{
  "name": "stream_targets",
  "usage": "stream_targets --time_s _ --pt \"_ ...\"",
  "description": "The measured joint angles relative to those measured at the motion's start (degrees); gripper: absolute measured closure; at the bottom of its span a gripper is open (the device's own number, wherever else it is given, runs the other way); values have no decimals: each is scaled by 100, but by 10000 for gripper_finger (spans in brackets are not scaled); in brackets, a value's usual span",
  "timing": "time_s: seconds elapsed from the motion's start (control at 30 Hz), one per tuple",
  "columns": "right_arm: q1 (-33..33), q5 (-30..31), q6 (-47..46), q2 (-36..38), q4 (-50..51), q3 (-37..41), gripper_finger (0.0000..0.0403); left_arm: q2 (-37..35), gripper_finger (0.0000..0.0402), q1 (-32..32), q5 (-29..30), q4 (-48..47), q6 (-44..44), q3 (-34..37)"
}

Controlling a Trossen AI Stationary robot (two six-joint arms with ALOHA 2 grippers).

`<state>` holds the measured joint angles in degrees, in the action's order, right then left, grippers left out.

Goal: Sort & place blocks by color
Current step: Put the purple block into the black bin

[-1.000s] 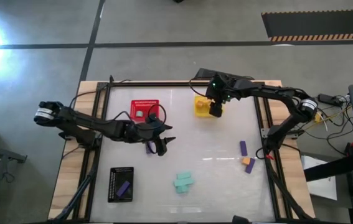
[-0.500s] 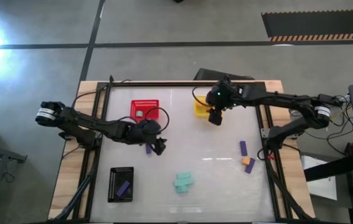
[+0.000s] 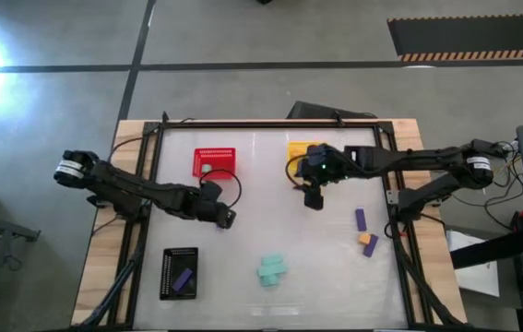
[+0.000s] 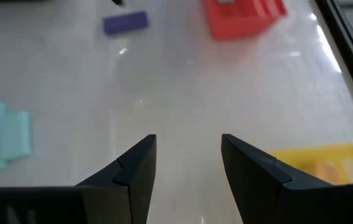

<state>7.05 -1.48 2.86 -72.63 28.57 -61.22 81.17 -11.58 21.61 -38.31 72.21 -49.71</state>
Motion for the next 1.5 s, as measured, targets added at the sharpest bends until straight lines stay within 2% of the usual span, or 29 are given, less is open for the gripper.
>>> stream_targets --time_s 0.13,0.27,0.37,0.63,1.03,1.5 --pt "-252 -2 19 -64 -273 11 232 540 261 -12 -295 -46 228 -249" --pt "-361 15 76 -82 -540 68 232 1089 267 -14 -486 -907 239 -691" --pt "-372 14 103 -117 -733 122 232 1289 268 -13 -487 -1116 251 -864" --pt "-369 15 165 -152 -834 284 232 1350 254 -10 -485 -838 382 -911" --pt "-369 12 144 -152 -1237 547 234 1346 173 -6 -335 -864 713 -793" --pt "-367 7 476 -152 -1553 716 239 1706 172 -6 -316 -805 1147 -774"
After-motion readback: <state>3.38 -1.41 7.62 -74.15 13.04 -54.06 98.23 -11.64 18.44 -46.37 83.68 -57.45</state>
